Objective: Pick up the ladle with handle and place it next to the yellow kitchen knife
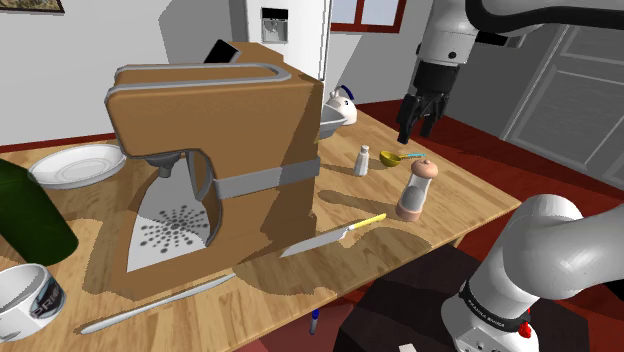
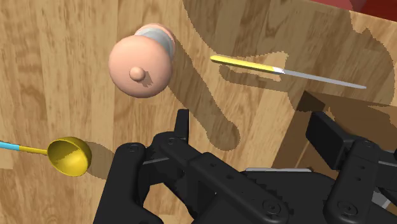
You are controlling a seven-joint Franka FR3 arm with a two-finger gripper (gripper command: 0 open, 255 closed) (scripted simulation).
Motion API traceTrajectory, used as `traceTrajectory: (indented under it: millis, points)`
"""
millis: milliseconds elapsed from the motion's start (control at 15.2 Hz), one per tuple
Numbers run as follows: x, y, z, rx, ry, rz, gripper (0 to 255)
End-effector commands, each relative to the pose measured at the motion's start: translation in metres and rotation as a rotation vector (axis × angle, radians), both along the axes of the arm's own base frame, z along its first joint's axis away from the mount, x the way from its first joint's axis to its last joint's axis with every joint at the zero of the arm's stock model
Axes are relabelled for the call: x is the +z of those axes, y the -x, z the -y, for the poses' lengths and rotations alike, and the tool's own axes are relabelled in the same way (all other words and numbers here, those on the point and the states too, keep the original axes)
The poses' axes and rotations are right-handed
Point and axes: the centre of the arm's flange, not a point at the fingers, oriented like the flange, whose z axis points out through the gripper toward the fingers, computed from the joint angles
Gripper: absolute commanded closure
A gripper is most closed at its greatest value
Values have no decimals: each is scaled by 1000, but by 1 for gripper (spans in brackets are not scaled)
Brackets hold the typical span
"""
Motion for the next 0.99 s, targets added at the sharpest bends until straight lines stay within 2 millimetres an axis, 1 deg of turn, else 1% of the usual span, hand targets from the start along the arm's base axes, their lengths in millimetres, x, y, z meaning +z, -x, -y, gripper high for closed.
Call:
traceTrajectory:
  millis: [0,462,924]
  points:
    - [0,0,0,0,0,0,0]
    - [-30,-21,98,85,-80,3,0]
    - [-68,-51,190,170,-161,6,0]
